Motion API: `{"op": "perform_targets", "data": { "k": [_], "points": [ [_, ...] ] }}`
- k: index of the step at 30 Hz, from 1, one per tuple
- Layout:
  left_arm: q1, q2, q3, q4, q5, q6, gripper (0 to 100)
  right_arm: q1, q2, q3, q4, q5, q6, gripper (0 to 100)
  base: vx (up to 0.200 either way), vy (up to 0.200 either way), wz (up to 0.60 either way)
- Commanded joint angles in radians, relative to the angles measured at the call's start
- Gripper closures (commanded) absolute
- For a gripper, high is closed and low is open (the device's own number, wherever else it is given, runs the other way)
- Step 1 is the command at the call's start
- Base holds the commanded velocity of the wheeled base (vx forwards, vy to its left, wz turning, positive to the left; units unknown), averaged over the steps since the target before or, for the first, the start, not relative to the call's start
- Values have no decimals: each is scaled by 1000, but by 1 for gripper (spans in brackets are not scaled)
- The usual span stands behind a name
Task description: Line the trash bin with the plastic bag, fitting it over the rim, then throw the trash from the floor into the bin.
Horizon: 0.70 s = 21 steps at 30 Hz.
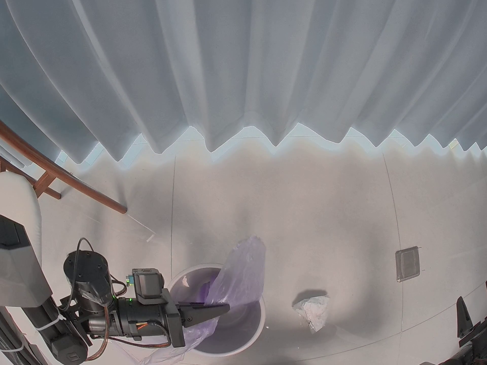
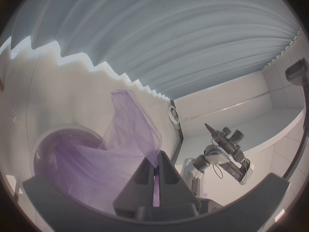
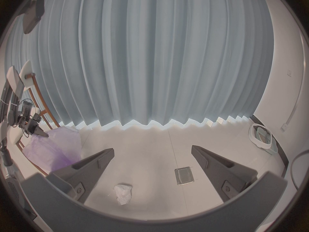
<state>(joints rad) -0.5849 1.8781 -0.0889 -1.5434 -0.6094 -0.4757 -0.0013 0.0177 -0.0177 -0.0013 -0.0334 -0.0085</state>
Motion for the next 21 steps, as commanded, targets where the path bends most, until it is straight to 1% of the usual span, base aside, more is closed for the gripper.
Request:
{"op": "perform_targets", "data": {
  "k": [1, 2, 4, 5, 7, 8, 9, 11, 13, 15, 16, 21],
  "points": [
    [-27, -13, 32, -1, 37, 8, 100, 0, -16, 18, 0, 0, -1, 0, 0, 0, 0],
    [-27, 10, 26, -3, 74, 19, 100, 1, -16, 18, 0, 0, -1, 0, 0, 0, 0],
    [-27, 26, 23, -3, 89, 31, 100, 0, -16, 18, 0, 0, -1, 0, 0, 0, 0],
    [-29, 55, -11, -3, 114, 69, 100, 0, -16, 18, 0, 0, -1, 0, 0, 0, 0],
    [-30, 67, -57, -3, 123, 74, 100, 0, -16, 18, 0, 0, -1, 0, 0, 0, 0],
    [-30, 67, -57, -3, 123, 74, 100, 0, -16, 18, 0, 0, -1, 0, 0, 0, 0],
    [-21, 72, -141, -1, 145, 72, 100, 1, -16, 18, 0, 0, -1, 0, 0, 0, 0],
    [-15, 70, -195, 0, 149, 69, 100, 1, -16, 18, 0, 0, -1, 0, 0, 0, 0],
    [-13, 76, -258, -1, 174, 32, 100, 0, -16, 18, 0, 0, -1, 0, -200, 0, 0],
    [-13, 84, -285, -1, 220, -7, 100, 1, -16, 18, 0, 0, -1, 0, -200, 0, 0],
    [-10, 84, -290, -1, 227, -14, 100, 1, -16, 18, 0, 0, -1, 0, -200, 0, 0],
    [-4, 73, -282, -1, 223, -18, 100, 0, -16, 18, 0, 0, -1, 0, -200, 0, 0]
  ]
}}
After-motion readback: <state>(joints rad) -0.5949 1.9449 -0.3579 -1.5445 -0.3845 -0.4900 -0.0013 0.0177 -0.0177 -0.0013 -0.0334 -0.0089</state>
